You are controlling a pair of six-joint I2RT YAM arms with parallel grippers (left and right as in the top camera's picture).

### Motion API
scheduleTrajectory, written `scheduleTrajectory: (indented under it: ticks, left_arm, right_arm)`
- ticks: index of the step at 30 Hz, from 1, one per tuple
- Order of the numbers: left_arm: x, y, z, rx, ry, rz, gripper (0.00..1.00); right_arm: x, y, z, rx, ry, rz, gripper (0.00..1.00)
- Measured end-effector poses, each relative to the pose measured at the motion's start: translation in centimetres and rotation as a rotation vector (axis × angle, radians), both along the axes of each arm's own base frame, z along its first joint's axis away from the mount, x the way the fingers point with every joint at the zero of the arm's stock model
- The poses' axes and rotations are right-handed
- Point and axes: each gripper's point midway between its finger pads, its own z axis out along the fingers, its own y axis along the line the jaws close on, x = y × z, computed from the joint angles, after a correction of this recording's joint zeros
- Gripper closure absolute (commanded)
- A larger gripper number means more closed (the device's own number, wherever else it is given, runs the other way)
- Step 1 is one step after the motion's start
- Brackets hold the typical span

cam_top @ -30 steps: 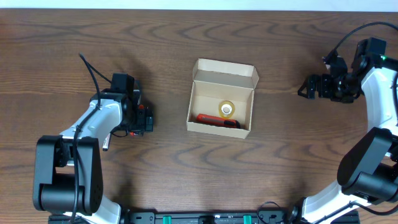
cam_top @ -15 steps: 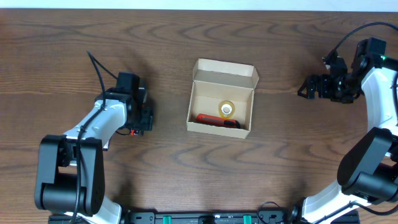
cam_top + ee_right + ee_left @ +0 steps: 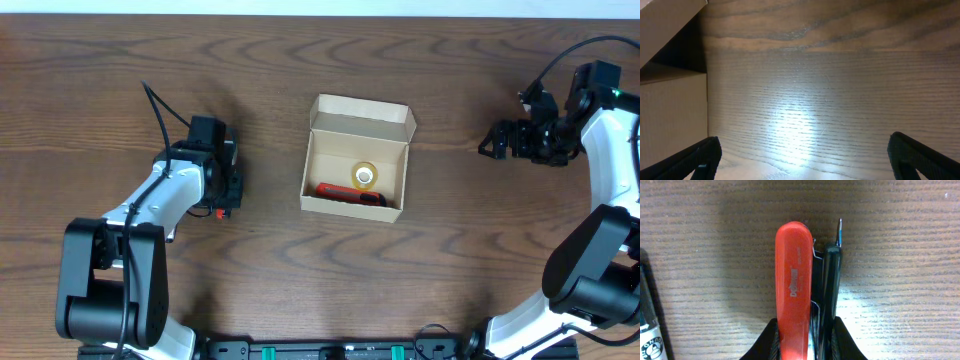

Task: Pack container
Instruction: 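Lift the red stapler with the left gripper and carry it right over the box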

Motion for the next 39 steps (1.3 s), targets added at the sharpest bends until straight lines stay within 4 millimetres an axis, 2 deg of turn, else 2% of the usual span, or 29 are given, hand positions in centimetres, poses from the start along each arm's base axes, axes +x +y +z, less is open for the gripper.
scheduleTrajectory:
  ticks: [6,9,13,15,20,24,29,32,34,39]
  left_arm:
    - [-0.4,0.0,0.0,-0.001,0.016,0.000,0.94]
    - [-1.2,0.1,0.2,0.003,0.058,-0.001,0.94]
    - [-2.1,-0.1,1.3,-0.003,0.125,-0.005,0.94]
    - [-1.5,-0.4,2.6,-0.016,0.127,-0.007,0.94]
    - [2.2,-1.6,7.0,-0.052,0.016,-0.044,0.94]
    - [4.2,-3.9,11.2,-0.096,-0.104,-0.190,0.94]
    - [4.5,-8.9,15.8,-0.117,-0.222,-0.527,0.94]
    - [3.8,-12.3,17.0,-0.105,-0.275,-0.767,0.94]
    - [3.0,-14.1,17.1,-0.091,-0.296,-0.919,0.94]
    - [2.1,-17.8,17.7,-0.055,-0.391,-1.204,0.94]
  right_arm:
    - [0.0,0.0,0.0,0.000,0.000,0.000,0.01]
    - [0.0,0.0,0.0,0.000,0.000,0.000,0.01]
    - [0.0,0.0,0.0,0.000,0.000,0.000,0.01]
    - [0.0,0.0,0.0,0.000,0.000,0.000,0.01]
    - [0.0,0.0,0.0,0.000,0.000,0.000,0.01]
    - [0.0,0.0,0.0,0.000,0.000,0.000,0.01]
    - [0.0,0.0,0.0,0.000,-0.001,0.000,0.01]
    - [0.1,0.0,0.0,-0.001,-0.003,0.000,0.01]
    - [0.1,0.0,0.0,-0.001,-0.003,0.000,0.01]
    - [0.1,0.0,0.0,-0.001,-0.003,0.000,0.01]
